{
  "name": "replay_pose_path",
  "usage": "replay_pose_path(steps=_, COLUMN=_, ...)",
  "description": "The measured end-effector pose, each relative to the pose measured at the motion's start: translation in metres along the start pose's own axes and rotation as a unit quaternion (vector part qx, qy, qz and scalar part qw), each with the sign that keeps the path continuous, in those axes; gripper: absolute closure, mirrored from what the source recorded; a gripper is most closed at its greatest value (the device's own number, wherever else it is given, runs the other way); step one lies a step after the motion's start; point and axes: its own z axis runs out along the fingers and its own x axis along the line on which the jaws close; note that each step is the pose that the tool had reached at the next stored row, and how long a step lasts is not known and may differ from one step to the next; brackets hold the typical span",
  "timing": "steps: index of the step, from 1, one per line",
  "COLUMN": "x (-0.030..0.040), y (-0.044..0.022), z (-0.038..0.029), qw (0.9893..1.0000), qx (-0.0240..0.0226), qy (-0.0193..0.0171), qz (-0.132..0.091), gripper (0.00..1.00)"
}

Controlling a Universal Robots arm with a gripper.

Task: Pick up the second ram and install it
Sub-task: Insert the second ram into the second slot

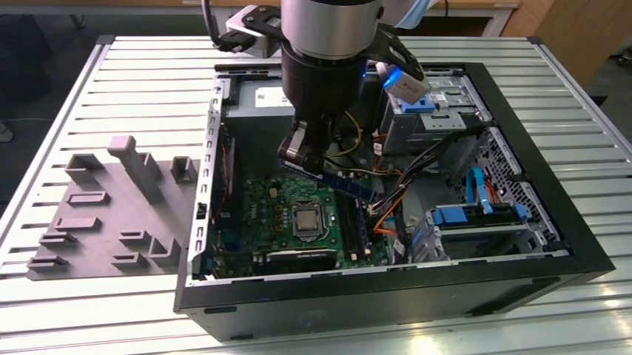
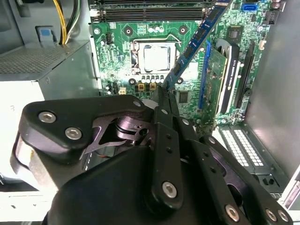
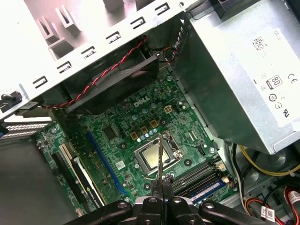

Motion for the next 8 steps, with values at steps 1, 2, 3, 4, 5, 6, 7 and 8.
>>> replay_pose_path(steps=1, x=0.0, y=0.0, z=0.0, qw=1.0, qx=0.0, qy=-0.0001, qz=0.002, gripper=0.89)
replay_pose_path(steps=2, x=0.0, y=0.0, z=0.0, qw=1.0, qx=0.0, qy=-0.0001, qz=0.004, gripper=0.89)
replay_pose_path(steps=3, x=0.0, y=0.0, z=0.0, qw=1.0, qx=-0.0001, qy=-0.0002, qz=0.006, gripper=0.89)
replay_pose_path(steps=4, x=0.0, y=0.0, z=0.0, qw=1.0, qx=-0.0001, qy=-0.0002, qz=0.008, gripper=0.89)
replay_pose_path(steps=5, x=0.0, y=0.0, z=0.0, qw=0.9999, qx=-0.0001, qy=-0.0003, qz=0.01, gripper=0.89)
replay_pose_path(steps=6, x=0.0, y=0.0, z=0.0, qw=0.9999, qx=-0.0001, qy=-0.0004, qz=0.013, gripper=0.89)
replay_pose_path(steps=7, x=0.0, y=0.0, z=0.0, qw=0.9999, qx=-0.0002, qy=-0.0005, qz=0.015, gripper=0.89)
replay_pose_path(steps=8, x=0.0, y=0.0, z=0.0, qw=0.9998, qx=-0.0002, qy=-0.0005, qz=0.018, gripper=0.89)
